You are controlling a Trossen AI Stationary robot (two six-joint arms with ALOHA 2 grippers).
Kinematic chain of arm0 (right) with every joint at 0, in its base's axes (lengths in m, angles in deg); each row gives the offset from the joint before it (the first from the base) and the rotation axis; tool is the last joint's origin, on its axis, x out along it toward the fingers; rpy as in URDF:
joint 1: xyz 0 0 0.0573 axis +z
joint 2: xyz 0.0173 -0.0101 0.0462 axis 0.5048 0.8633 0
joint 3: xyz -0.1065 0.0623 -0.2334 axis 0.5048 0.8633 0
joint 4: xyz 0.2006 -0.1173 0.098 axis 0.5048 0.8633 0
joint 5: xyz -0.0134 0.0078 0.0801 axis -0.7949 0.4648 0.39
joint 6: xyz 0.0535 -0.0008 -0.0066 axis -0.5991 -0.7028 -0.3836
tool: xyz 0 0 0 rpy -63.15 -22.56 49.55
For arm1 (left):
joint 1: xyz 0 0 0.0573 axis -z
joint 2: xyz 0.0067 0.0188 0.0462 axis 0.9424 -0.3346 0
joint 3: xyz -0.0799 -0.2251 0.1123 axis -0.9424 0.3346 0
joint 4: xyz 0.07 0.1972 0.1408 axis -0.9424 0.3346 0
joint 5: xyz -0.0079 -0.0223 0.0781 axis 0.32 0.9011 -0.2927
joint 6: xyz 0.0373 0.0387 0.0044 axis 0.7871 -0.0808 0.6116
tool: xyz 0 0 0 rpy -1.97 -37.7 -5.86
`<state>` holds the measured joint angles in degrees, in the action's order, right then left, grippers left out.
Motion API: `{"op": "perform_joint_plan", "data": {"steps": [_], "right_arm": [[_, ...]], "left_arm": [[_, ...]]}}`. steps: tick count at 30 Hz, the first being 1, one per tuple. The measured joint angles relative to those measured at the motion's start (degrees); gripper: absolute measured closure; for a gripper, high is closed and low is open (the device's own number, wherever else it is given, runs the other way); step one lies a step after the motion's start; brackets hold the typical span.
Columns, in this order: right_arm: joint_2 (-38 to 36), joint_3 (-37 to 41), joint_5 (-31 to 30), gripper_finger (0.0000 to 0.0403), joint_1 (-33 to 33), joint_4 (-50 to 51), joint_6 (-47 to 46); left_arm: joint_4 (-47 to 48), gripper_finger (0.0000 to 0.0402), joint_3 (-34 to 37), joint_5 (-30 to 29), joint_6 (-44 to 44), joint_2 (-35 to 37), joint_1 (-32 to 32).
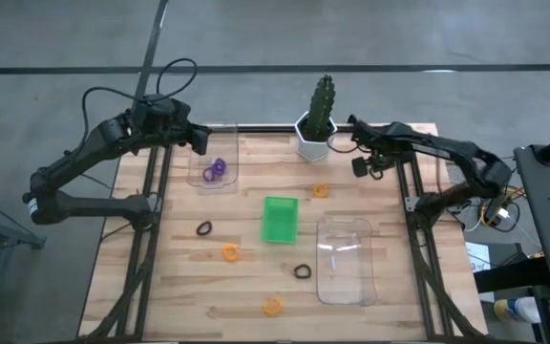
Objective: Sort spring keychains
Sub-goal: Put the top black spring keychain into the bottom transparent bin
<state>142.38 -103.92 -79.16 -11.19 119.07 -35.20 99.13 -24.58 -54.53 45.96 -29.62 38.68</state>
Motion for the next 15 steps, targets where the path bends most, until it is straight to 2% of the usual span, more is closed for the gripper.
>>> {"op": "perform_joint_plan", "data": {"steps": [3,7,15], "right_arm": [[-7.7,0.0,4.4,0.0390,1.0,0.3,0.2],[-18.6,0.0,13.5,0.0390,2.7,-1.1,1.5],[-37.5,-0.1,31.7,0.0390,9.0,-12.5,1.2]], "left_arm": [[0.0,0.0333,0.0,0.0,0.0,0.0,0.0],[0.0,0.0333,0.0,0.0,0.0,0.0,0.0],[0.0,0.0333,0.0,0.0,0.1,-1.1,0.0]]}}
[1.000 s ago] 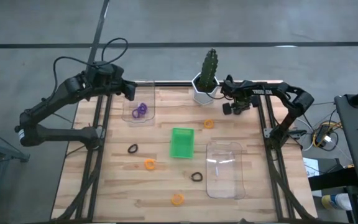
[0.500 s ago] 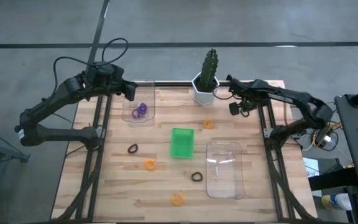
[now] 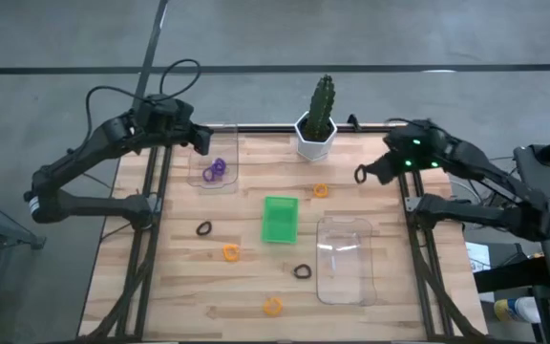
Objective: Sort spring keychains
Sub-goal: Put the top black spring keychain into the bottom transparent bin
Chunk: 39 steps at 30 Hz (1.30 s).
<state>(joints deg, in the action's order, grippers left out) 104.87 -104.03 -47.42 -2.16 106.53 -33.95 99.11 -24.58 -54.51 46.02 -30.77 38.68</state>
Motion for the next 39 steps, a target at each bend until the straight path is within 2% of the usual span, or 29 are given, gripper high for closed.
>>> {"op": "perform_joint_plan", "data": {"steps": [5,10,18,23,34,39], "right_arm": [[-7.4,0.0,6.3,0.0390,4.8,-9.0,0.0],[-11.2,0.3,10.6,0.0390,9.1,-17.8,0.8],[-12.1,0.6,18.0,0.0390,13.7,-32.8,2.7],[-10.9,0.6,18.7,0.0390,15.8,-39.1,3.3],[-7.2,0.6,18.6,0.0390,17.0,-40.4,3.0],[-4.7,0.6,18.5,0.0390,17.9,-37.1,-2.6]], "left_arm": [[0.0,0.0333,0.0,0.1,0.0,-1.2,0.0],[0.0,0.0333,0.0,0.1,0.0,-2.7,0.0],[0.0,0.0333,0.0,0.1,0.3,-4.7,0.0],[0.0,0.0333,0.0,0.1,0.6,-5.5,0.0],[0.0,0.0333,0.0,0.2,1.6,-5.7,0.0],[0.0,0.0333,0.0,0.6,1.6,-5.7,0.1]]}}
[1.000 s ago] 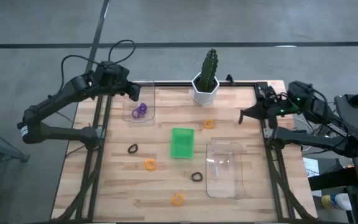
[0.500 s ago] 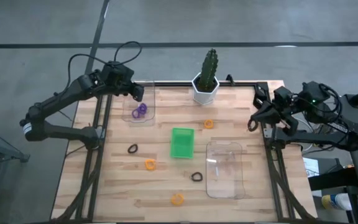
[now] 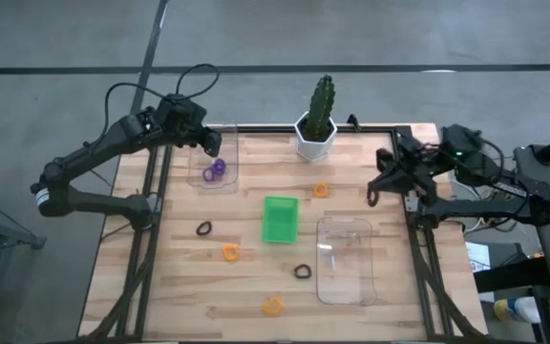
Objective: Sort spring keychains
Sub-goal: Put the top black spring keychain into the bottom transparent bin
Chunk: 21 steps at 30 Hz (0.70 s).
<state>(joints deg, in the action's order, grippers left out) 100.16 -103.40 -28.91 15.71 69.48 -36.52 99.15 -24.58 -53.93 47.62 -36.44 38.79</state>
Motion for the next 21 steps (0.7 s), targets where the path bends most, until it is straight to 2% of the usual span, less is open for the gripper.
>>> {"op": "perform_joint_plan", "data": {"steps": [9,15,21], "right_arm": [[6.2,0.0,-0.7,0.0390,7.8,15.1,-12.9],[10.8,0.0,-2.5,0.0390,16.3,16.7,-23.1],[15.5,0.0,-8.4,0.0390,24.4,18.3,-30.8]], "left_arm": [[0.0,0.0333,0.0,0.1,0.0,0.0,0.1],[0.0,0.0333,0.0,0.1,-0.1,0.0,0.1],[0.0,0.0333,0.0,0.1,-0.1,0.0,0.1]]}}
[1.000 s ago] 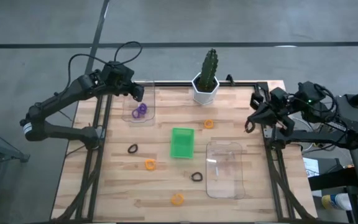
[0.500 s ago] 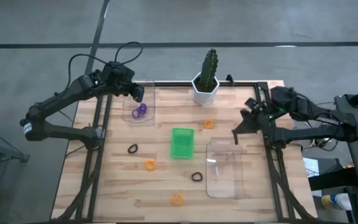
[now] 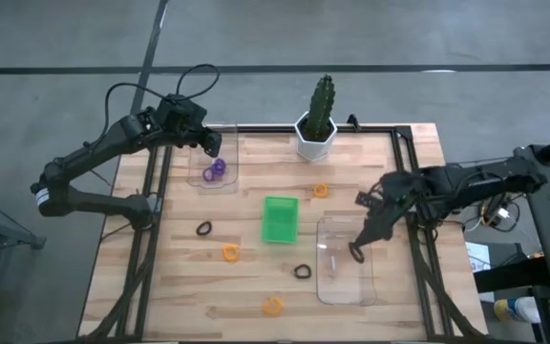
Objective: Sort spring keychains
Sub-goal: Put the top black spring keychain into the bottom transparent bin
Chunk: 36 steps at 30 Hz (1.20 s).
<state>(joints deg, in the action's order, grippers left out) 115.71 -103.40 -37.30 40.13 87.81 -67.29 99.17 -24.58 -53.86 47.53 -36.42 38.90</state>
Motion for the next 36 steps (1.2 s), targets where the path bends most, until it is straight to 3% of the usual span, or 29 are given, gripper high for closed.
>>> {"op": "perform_joint_plan", "data": {"steps": [13,27,36], "right_arm": [[11.7,0.0,-19.2,0.0390,7.2,19.9,-9.8],[27.6,-1.8,-21.0,0.0390,8.8,19.2,-9.9],[32.2,-3.0,-25.9,0.0390,11.0,19.1,-10.7]], "left_arm": [[0.0,0.0333,0.0,0.0,1.2,0.0,0.0],[0.0,0.0333,0.0,0.0,2.3,0.0,0.0],[0.0,0.0333,0.0,0.0,3.6,0.0,0.0]]}}
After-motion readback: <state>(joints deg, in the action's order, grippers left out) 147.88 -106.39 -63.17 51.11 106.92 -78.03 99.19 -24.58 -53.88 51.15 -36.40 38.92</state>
